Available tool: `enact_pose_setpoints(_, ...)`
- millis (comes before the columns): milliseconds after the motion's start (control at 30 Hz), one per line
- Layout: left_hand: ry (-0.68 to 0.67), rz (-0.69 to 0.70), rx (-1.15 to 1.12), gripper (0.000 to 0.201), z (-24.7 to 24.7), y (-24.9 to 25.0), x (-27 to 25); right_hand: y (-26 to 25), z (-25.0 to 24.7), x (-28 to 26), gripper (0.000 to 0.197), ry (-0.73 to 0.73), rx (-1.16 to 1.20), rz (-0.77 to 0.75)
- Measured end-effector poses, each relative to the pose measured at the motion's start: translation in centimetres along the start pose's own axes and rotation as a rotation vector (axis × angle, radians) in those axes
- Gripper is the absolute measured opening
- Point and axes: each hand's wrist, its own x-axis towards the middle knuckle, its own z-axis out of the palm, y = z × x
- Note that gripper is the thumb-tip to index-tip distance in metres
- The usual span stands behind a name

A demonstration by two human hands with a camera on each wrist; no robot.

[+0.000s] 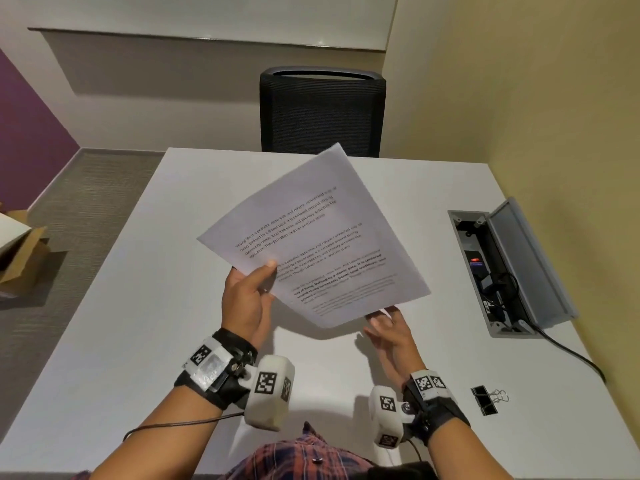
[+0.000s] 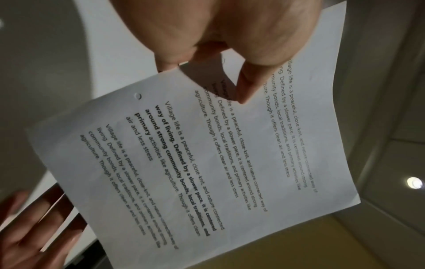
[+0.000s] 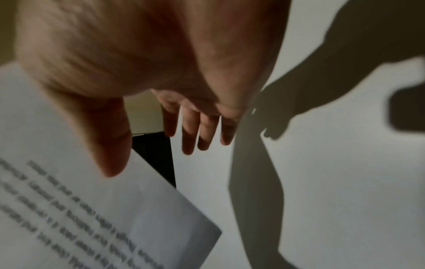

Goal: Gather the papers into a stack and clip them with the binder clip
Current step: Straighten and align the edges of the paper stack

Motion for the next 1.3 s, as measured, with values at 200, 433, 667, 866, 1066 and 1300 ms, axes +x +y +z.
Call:
enact_pose_setpoints(200, -0.042, -0.109, 0.006, 0.048, -0.4, -1.3, 0.0, -2.1, 1.5, -0.1, 0.087, 0.046, -0.015, -0.118)
enact_pose_setpoints(433, 0.005, -0.090, 0.172, 0.038, -5.0, -1.5, -0.2, -3.9, -0.2, -1.3, 0.022, 0.117, -0.346, -0.150)
enact_pose_setpoints(667, -0.211, -0.109, 0.724, 0.032, -9.0, -1.4, 0.0, -4.2, -2.8, -1.8, 0.020, 0.108, -0.609, -0.112)
enact_pose_setpoints(866, -0.173, -0.114, 0.844, 0.036, -8.8, -2.9, -0.4, -4.5, -2.1, -1.4, 0.023, 0.109, -0.630, -0.159)
enact_pose_setpoints(1066, -0.136, -0.102, 0.918, 0.026, -9.1, -4.2, -0.6, -3.5, -2.1, -1.7, 0.026, 0.057, -0.719, -0.159)
enact_pose_setpoints(1300, -0.087, -0.098, 0.887, 0.014, -9.1, -5.2, -1.4, -2.1, -2.3, -1.8, 0.013, 0.068, -0.787, -0.136)
